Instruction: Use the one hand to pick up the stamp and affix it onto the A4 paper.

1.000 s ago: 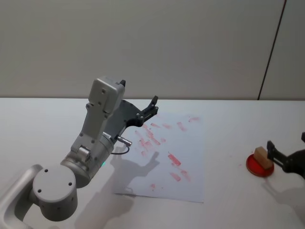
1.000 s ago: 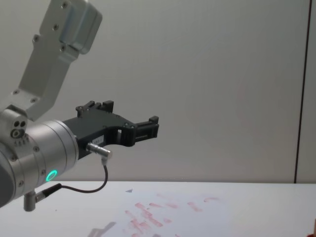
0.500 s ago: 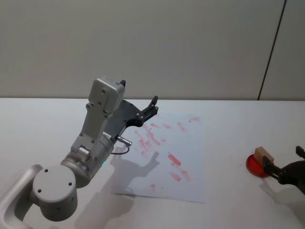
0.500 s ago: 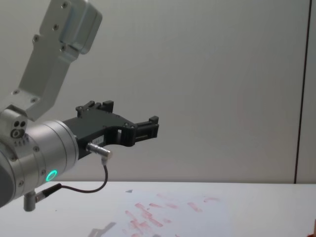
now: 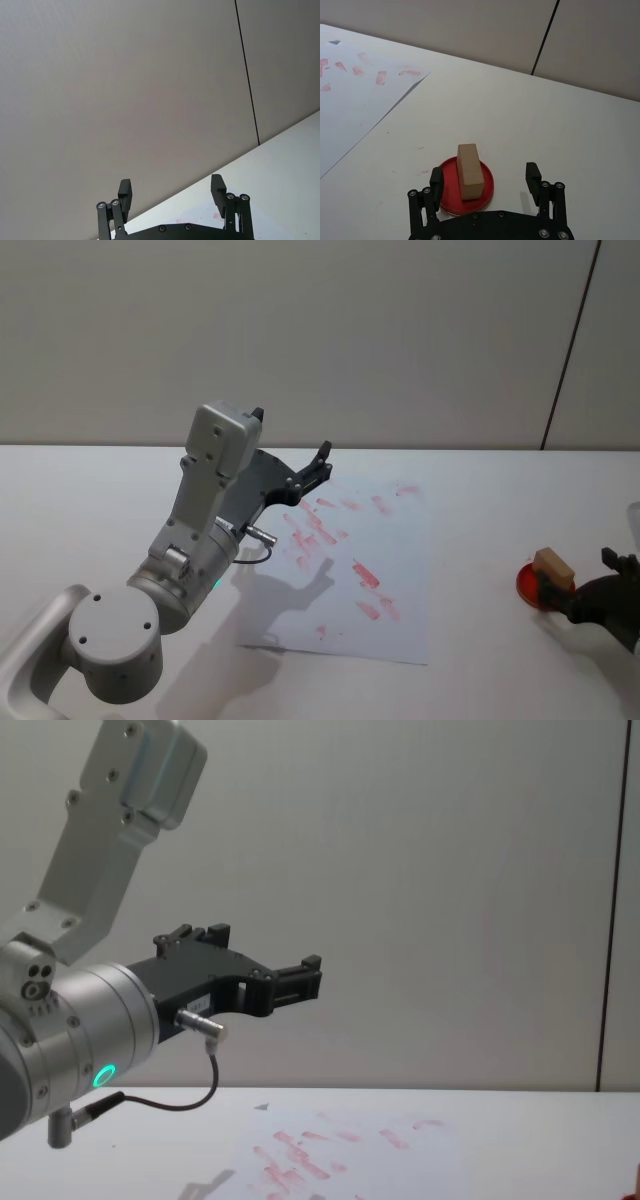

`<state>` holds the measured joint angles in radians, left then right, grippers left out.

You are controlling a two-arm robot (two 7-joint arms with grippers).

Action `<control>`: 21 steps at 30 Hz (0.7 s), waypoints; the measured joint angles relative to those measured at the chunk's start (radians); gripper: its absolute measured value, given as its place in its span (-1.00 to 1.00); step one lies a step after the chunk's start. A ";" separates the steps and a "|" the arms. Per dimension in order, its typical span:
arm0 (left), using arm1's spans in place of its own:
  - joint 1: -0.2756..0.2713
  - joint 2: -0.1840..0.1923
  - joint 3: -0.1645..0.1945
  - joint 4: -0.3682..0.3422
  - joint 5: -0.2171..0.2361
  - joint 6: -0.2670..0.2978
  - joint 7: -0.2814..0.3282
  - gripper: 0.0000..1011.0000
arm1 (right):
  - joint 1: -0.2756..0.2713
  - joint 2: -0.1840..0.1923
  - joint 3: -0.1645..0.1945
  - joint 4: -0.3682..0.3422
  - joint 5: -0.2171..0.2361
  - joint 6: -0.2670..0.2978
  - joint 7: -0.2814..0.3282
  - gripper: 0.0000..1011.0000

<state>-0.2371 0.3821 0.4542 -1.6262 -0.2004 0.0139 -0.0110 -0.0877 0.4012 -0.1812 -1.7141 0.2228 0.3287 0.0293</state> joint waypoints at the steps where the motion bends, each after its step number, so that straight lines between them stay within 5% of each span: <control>1: 0.000 0.000 0.000 0.000 0.000 0.000 0.000 0.98 | 0.006 -0.003 -0.001 0.006 -0.003 0.002 0.002 0.98; 21: 0.000 0.000 0.000 0.000 0.000 0.000 0.000 0.98 | 0.096 -0.054 -0.021 0.112 -0.056 0.021 0.056 0.90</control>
<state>-0.2371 0.3821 0.4542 -1.6262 -0.2004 0.0139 -0.0109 0.0081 0.3475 -0.2026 -1.6016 0.1672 0.3494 0.0856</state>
